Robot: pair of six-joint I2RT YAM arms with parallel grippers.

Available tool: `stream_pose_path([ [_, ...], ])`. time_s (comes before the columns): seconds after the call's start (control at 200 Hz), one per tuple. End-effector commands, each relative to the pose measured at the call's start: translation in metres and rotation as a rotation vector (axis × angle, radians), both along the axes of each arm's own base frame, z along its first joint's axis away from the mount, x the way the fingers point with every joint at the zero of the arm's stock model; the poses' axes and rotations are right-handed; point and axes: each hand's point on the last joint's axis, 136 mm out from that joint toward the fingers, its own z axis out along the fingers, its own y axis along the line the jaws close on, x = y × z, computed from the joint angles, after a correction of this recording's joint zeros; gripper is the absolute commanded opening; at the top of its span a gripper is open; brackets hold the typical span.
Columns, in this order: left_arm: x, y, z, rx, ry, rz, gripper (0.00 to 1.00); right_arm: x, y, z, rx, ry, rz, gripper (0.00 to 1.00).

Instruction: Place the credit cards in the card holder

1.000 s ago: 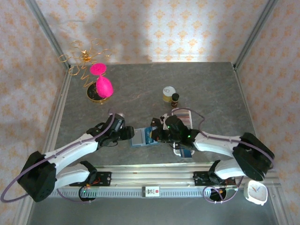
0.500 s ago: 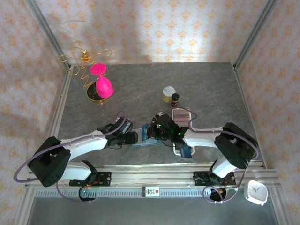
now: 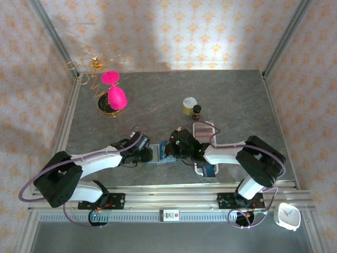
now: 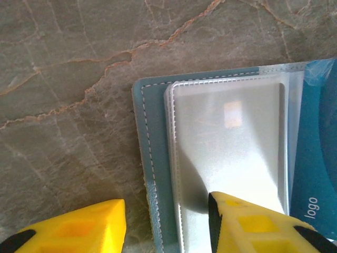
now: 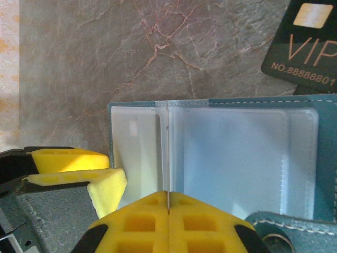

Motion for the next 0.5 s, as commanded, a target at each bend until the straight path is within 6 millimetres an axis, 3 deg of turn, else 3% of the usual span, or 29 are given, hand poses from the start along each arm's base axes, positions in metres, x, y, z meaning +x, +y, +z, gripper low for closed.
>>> stream_pose_path([
  [0.0,-0.0101,-0.0032,-0.0185,0.004,0.042,-0.03,0.4,0.0034,0.0079,0.0045,0.028,-0.016,0.004,0.0],
  [0.496,-0.0172,0.0008,-0.0265,0.014,0.061,-0.036,0.25,0.0048,0.0091,0.0074,0.117,0.018,-0.064,0.0],
])
